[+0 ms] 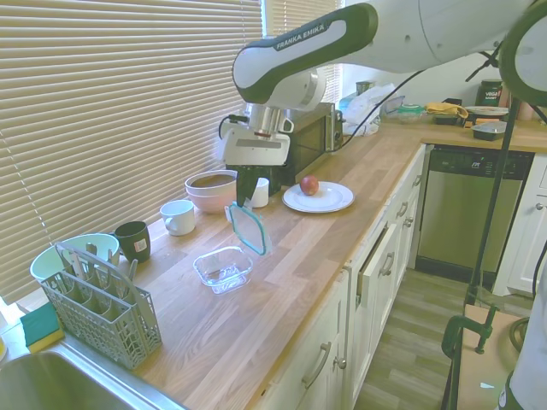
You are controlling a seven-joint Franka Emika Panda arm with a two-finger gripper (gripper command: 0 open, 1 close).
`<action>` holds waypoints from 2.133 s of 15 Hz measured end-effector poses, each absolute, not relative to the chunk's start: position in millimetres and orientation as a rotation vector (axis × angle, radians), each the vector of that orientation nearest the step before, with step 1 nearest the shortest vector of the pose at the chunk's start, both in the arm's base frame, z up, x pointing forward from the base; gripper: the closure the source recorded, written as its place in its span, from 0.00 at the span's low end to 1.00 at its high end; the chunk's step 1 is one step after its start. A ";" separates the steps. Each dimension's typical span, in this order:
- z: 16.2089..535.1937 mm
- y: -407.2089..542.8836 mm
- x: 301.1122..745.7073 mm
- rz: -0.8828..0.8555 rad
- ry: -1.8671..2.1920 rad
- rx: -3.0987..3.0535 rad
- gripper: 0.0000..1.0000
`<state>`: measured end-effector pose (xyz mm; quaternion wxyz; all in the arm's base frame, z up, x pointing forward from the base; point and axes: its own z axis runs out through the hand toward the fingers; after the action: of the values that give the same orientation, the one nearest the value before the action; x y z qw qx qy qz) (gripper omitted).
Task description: Cover the lid of the food container
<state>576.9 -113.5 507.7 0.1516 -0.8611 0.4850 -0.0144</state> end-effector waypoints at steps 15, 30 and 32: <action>489.1 -92.9 588.5 0.050 1.506 -2.377 1.00; 467.5 -71.5 655.9 0.125 1.591 -2.348 1.00; 467.5 -63.3 663.7 0.121 1.600 -2.357 1.00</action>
<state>663.7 -63.3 467.5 0.1447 -0.8180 0.5552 0.0420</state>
